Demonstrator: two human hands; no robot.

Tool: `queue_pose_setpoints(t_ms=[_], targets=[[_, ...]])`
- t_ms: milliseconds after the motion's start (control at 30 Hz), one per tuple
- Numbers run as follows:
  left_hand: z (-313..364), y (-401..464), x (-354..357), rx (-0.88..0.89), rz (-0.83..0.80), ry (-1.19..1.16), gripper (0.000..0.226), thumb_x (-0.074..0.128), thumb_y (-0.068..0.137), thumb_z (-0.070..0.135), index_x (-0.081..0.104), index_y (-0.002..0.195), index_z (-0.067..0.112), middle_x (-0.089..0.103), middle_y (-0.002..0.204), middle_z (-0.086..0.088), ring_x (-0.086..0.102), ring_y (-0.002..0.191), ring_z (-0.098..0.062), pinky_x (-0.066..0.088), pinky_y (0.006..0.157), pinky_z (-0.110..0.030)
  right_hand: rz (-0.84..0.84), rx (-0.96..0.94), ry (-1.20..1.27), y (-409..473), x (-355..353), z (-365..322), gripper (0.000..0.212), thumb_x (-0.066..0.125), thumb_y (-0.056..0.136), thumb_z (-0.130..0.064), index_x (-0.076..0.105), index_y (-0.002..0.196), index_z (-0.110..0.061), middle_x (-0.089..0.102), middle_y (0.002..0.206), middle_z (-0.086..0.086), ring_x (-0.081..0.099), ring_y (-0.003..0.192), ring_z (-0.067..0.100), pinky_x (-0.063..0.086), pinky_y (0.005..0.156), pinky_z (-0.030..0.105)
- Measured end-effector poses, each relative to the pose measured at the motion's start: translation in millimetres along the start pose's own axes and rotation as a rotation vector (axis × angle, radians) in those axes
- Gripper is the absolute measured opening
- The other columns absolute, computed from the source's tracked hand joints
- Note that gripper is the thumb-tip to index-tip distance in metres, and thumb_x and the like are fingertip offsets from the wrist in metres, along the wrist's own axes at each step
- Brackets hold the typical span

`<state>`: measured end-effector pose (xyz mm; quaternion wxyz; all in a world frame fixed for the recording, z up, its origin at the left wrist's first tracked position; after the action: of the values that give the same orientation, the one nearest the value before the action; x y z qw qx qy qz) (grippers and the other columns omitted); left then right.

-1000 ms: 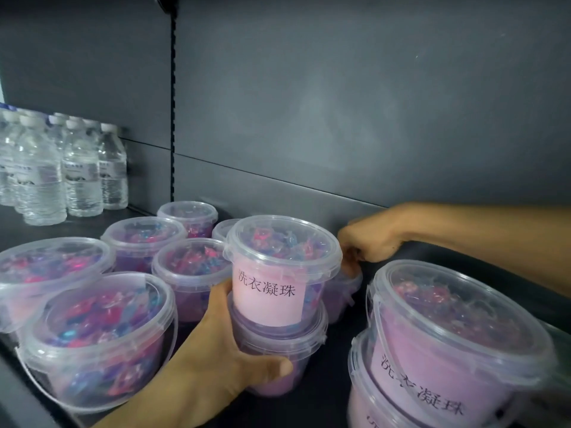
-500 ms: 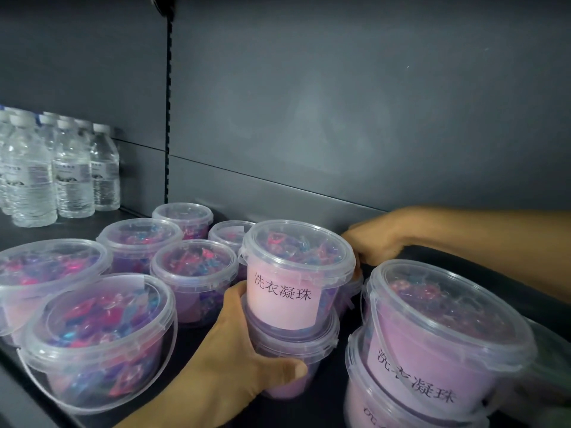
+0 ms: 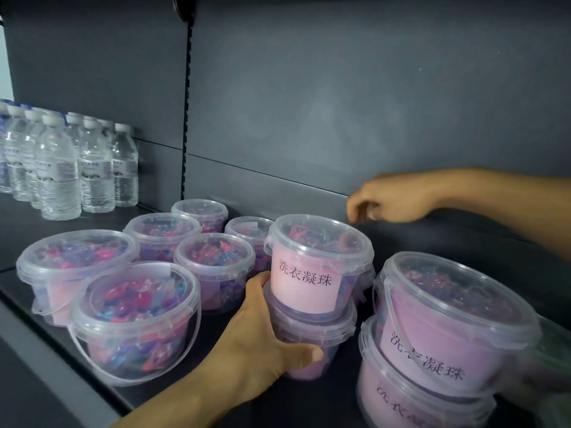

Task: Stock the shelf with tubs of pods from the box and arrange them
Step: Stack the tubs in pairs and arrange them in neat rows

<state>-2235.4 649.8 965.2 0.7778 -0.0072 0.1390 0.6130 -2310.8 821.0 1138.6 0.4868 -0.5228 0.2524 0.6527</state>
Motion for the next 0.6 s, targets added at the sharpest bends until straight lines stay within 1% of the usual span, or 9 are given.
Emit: queue_pose_setpoints(t_ms=[100, 167, 233, 300, 367, 433, 500, 567, 600], targets=[[8, -16, -5, -0.012, -0.013, 0.120, 0.129, 0.088, 0.054, 0.035, -0.004, 0.145, 0.040, 0.031, 0.142, 0.024, 0.035, 0.129, 0.003, 0.031, 0.113, -0.025, 0.186, -0.022, 0.122, -28, -33, -23, 0.017, 0.054, 0.092, -0.019, 0.064, 0.106, -0.021, 0.066, 0.102, -0.013, 0.059, 0.093, 0.004, 0.041, 0.078, 0.010], [17, -33, -13, 0.016, 0.013, 0.231, 0.130, 0.084, 0.060, 0.040, -0.014, 0.145, 0.040, 0.015, 0.147, 0.026, 0.021, 0.131, 0.007, 0.022, 0.114, -0.020, 0.231, -0.053, 0.199, -42, -42, -42, 0.021, 0.052, 0.090, -0.036, 0.064, 0.105, -0.027, 0.065, 0.104, -0.019, 0.060, 0.098, 0.000, 0.044, 0.087, 0.015], [26, -51, -23, 0.075, 0.005, 0.329, 0.123, 0.081, 0.063, 0.044, -0.013, 0.143, 0.044, 0.008, 0.148, 0.032, 0.015, 0.135, 0.011, 0.019, 0.114, -0.019, 0.232, -0.088, 0.260, -52, -42, -66, 0.033, 0.049, 0.083, -0.052, 0.061, 0.108, -0.033, 0.062, 0.109, -0.022, 0.057, 0.104, -0.003, 0.043, 0.093, 0.019], [38, -69, -37, 0.165, -0.002, 0.383, 0.110, 0.080, 0.064, 0.046, -0.003, 0.137, 0.055, 0.012, 0.143, 0.039, 0.017, 0.132, 0.019, 0.022, 0.112, -0.014, 0.179, -0.087, 0.242, -55, -35, -83, 0.041, 0.049, 0.077, -0.058, 0.057, 0.111, -0.036, 0.058, 0.113, -0.022, 0.054, 0.108, -0.004, 0.042, 0.095, 0.020], [47, -84, -59, 0.252, 0.031, 0.424, 0.092, 0.079, 0.066, 0.044, 0.010, 0.122, 0.066, 0.024, 0.128, 0.047, 0.021, 0.116, 0.034, 0.022, 0.096, 0.005, 0.106, -0.055, 0.158, -56, -27, -95, 0.037, 0.054, 0.079, -0.055, 0.054, 0.111, -0.036, 0.056, 0.115, -0.020, 0.052, 0.109, -0.001, 0.041, 0.096, 0.023], [51, -93, -88, 0.322, 0.109, 0.469, 0.076, 0.079, 0.066, 0.044, 0.024, 0.114, 0.065, 0.032, 0.115, 0.051, 0.022, 0.104, 0.041, 0.021, 0.082, 0.013, 0.116, 0.006, 0.069, -56, -26, -103, 0.038, 0.057, 0.079, -0.053, 0.053, 0.113, -0.035, 0.055, 0.117, -0.015, 0.051, 0.107, 0.004, 0.041, 0.095, 0.025], [49, -98, -124, 0.367, 0.205, 0.472, 0.065, 0.075, 0.068, 0.044, 0.034, 0.115, 0.060, 0.042, 0.114, 0.046, 0.034, 0.109, 0.032, 0.027, 0.086, 0.008, 0.297, 0.053, 0.045, -56, -37, -113, 0.045, 0.057, 0.077, -0.052, 0.054, 0.116, -0.030, 0.055, 0.119, -0.009, 0.052, 0.106, 0.008, 0.039, 0.093, 0.025], [39, -98, -163, 0.351, 0.301, 0.407, 0.055, 0.074, 0.076, 0.030, 0.042, 0.118, 0.048, 0.053, 0.116, 0.031, 0.046, 0.114, 0.016, 0.038, 0.090, -0.007, 0.553, 0.008, 0.160, -57, -50, -131, 0.044, 0.059, 0.074, -0.048, 0.057, 0.112, -0.026, 0.059, 0.115, -0.006, 0.055, 0.104, 0.008, 0.041, 0.094, 0.028], [32, -96, -180, 0.323, 0.339, 0.389, 0.050, 0.071, 0.079, 0.022, 0.046, 0.117, 0.042, 0.056, 0.116, 0.025, 0.050, 0.114, 0.009, 0.041, 0.092, -0.016, 0.617, -0.041, 0.223, -56, -53, -144, 0.042, 0.062, 0.073, -0.046, 0.058, 0.110, -0.026, 0.060, 0.112, -0.007, 0.057, 0.102, 0.007, 0.043, 0.095, 0.029]])
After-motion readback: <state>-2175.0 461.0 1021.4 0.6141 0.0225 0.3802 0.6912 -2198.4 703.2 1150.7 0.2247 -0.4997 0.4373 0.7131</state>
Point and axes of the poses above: each hand's wrist, its own y-axis towards the middle knuckle, its own x-axis out of the palm, z = x × y, the point moved 4 cm from there along y, towards the middle knuckle
